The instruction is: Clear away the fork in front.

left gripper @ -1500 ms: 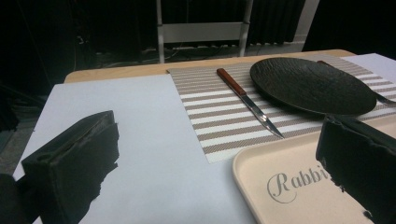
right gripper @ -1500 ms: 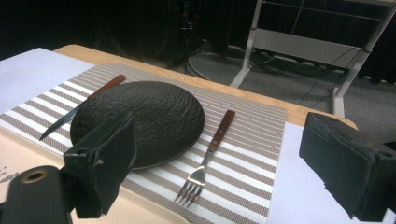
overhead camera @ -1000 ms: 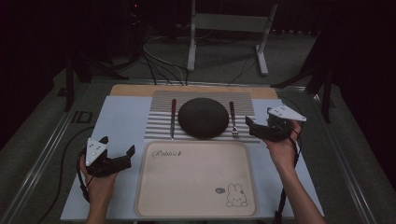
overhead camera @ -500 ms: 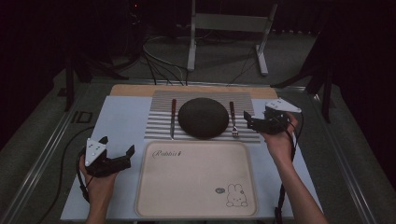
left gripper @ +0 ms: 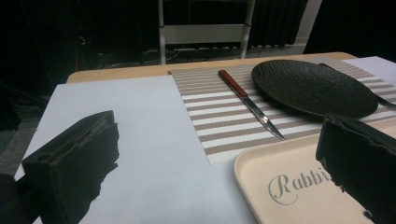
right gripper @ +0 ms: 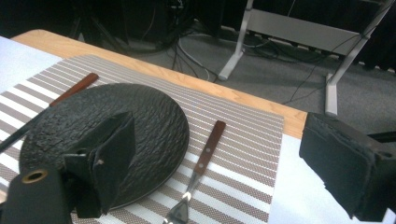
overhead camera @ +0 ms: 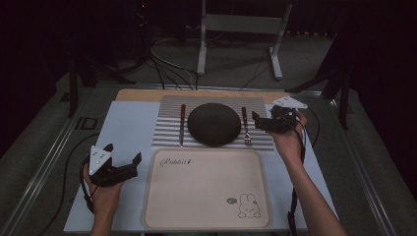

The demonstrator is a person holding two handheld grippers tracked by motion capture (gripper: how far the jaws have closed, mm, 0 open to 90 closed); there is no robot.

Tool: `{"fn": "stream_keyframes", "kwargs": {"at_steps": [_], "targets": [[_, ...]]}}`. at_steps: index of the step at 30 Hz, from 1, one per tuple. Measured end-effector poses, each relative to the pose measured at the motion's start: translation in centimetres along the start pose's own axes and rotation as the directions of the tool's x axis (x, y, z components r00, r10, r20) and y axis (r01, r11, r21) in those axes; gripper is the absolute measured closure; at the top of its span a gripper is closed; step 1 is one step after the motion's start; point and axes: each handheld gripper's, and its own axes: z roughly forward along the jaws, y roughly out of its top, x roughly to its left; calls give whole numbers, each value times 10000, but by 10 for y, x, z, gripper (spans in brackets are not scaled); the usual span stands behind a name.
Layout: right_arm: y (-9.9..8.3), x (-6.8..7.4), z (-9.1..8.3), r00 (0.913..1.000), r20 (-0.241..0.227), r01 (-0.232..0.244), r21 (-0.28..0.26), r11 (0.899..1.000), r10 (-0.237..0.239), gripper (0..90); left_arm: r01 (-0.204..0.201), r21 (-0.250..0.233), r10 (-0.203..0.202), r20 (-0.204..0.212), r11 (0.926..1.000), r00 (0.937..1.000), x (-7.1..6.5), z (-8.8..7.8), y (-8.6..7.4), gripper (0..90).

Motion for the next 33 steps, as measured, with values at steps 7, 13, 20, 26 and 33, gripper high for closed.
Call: {"fn": "stream_keyframes", "kwargs": {"at_steps": [7,13,20,26,33], "targets": [[7,-1,12,10000,76,-57,102,9999,56,111,5,-5,-5,9,10000,10000,-1,0,0,0],[14,-4,23,9996,87,-279,146,9995,278,111,-1,-16,1,12,10000,10000,0,0,0,0],[18,-7,35,9986,271,-461,273,9986,453,111,-14,-5,14,49,10000,10000,0,1,0,0],[18,-10,49,9977,384,-576,446,9973,560,111,-76,32,76,70,10000,9999,-1,2,0,0],[10,-12,65,9956,433,-873,942,9917,835,111,-153,70,152,58,9999,9999,-2,3,0,0]]}}
